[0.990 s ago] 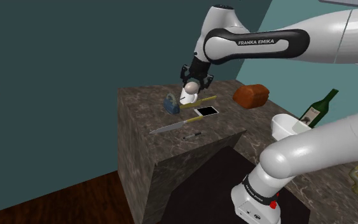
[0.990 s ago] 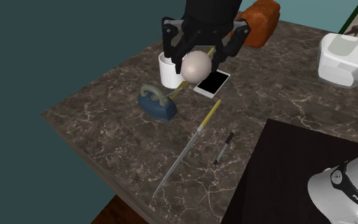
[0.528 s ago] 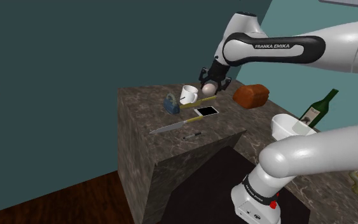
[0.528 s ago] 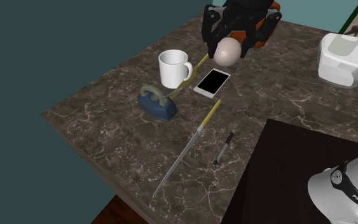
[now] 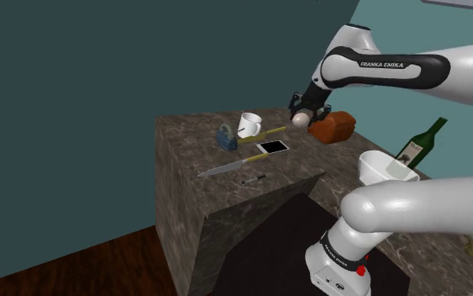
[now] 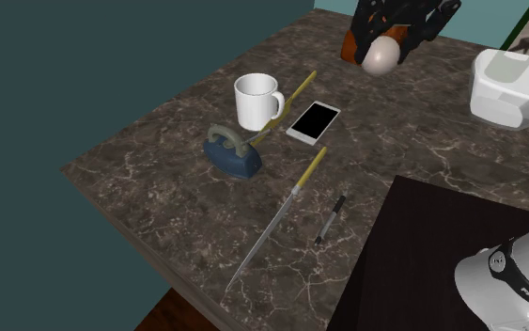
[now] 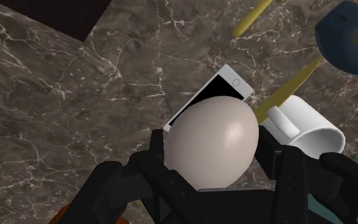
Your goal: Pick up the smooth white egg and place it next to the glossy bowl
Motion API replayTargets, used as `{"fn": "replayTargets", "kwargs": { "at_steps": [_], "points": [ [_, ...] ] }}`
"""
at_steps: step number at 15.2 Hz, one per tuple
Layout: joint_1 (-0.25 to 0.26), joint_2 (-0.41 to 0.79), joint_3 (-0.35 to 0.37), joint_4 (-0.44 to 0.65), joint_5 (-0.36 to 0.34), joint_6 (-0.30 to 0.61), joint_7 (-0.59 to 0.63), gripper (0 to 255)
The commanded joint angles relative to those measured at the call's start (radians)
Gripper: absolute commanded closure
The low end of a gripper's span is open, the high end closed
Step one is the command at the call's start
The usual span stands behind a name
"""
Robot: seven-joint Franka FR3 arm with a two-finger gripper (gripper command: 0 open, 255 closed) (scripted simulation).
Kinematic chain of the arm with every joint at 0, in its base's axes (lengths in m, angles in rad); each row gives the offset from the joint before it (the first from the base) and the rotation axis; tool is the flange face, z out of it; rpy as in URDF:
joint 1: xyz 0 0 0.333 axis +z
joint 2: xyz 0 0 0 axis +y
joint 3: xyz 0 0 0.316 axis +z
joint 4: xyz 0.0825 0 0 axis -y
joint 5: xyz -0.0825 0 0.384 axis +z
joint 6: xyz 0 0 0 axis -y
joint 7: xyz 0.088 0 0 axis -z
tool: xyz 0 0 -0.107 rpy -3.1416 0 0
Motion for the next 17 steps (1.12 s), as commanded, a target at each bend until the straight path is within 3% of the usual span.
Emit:
{"fn": "replayTargets", "kwargs": {
  "at_steps": [1, 9, 17],
  "points": [
    [-0.020, -0.014, -0.041, -0.011, -0.019, 0.000, -0.048, 255],
    [-0.103, -0.015, -0.225, 0.003, -0.101, 0.001, -0.254, 255],
    [-0.156, 0.067, -0.414, 0.093, -0.155, 0.016, -0.462, 255]
  ]
}}
